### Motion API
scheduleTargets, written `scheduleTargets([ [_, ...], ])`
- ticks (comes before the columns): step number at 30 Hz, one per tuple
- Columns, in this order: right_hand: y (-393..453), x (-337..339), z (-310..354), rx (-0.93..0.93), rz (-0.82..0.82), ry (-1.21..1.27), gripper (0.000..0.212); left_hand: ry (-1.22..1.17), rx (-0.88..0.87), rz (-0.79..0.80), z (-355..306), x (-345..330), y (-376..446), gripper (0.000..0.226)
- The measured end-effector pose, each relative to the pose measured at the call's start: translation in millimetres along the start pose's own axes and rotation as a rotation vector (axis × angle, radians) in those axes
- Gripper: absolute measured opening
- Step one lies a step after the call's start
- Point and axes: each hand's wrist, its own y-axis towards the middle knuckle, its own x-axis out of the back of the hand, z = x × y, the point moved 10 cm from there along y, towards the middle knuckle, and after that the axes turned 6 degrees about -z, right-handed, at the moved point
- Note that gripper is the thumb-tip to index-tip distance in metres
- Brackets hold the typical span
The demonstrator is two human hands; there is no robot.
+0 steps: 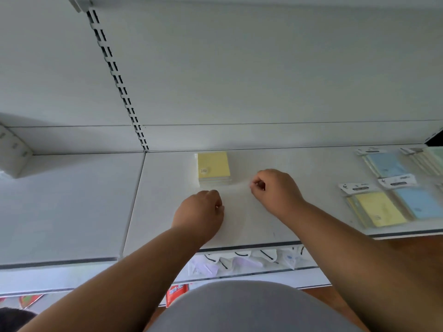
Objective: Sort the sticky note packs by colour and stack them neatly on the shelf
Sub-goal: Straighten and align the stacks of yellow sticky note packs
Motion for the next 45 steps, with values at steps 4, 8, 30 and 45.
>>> scheduleTargets([
  [4,-14,33,-22,-0.028,-0.031,0.000,0.013,-0.022,-0.085,0.019,-47,-18,6,0.012],
  [8,-32,73,-64,-0.080,-0.069,-0.031,0.013,-0.045,-0.122,0.028,-100,-42,11,0.011],
  [30,-86,113,-249,-0.695,0.092,0.280,0.045,-0.385,0.557,0.105,-234,-131,8,0.021],
  [45,-82,46,-109,-0.435,0.061,0.596,0.039,-0.422,0.160,-0.276,-143,-52,-24,0.031],
])
